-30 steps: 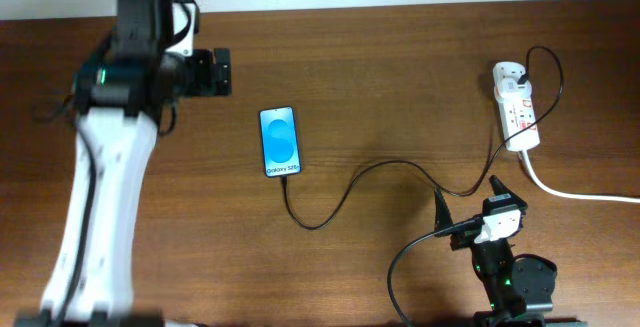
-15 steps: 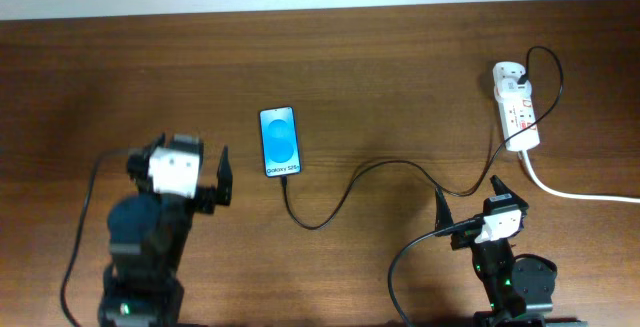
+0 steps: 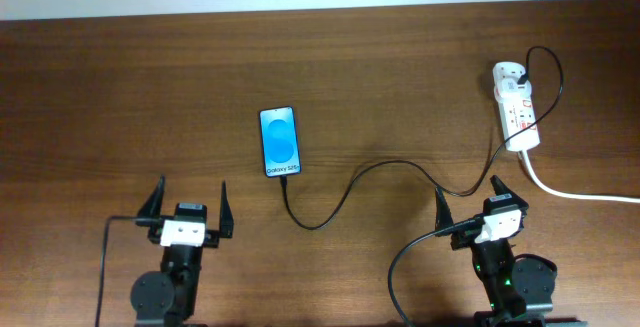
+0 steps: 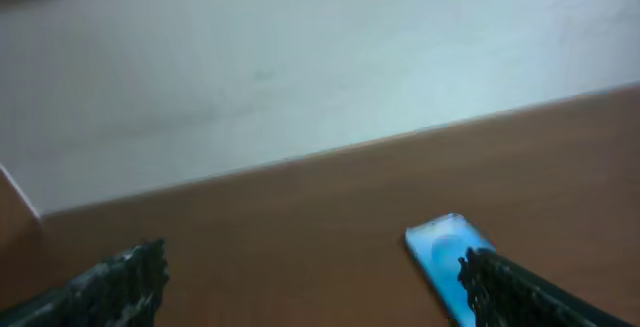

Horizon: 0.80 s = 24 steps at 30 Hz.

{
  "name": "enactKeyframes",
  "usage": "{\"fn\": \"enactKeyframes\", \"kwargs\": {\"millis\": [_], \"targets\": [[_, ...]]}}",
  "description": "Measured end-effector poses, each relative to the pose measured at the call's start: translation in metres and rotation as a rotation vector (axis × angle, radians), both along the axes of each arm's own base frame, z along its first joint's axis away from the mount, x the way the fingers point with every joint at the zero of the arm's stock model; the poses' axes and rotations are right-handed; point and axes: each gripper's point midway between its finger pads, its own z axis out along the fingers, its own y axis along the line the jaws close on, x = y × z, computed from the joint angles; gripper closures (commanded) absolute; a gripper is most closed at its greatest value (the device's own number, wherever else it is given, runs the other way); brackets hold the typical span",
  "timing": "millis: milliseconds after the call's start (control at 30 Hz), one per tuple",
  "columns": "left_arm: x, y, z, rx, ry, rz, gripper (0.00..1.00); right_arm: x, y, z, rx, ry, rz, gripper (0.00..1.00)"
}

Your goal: Plug charger to phone and switch on socket

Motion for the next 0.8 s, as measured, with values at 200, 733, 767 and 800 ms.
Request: {"fn": "enactKeyframes", "kwargs": {"millis": [200,733,767,800], "targets": [[-0.009,0.001,-0.031,0.035,0.106,0.002,0.01,0.000,0.000,0.000,0.000,0.000,0.000,0.02],[-0.010,0.001,-0.024,0.043,0.075,0.003,0.01,0.000,0.000,0.000,-0.001,0.000,0.000,0.02],[-0.010,0.001,-0.024,0.043,0.075,0.003,0.01,0.000,0.000,0.000,0.000,0.000,0.000,0.01],[-0.010,0.001,-0.024,0.043,0.075,0.003,0.01,0.000,0.000,0.000,0.000,0.000,0.000,0.02]]}}
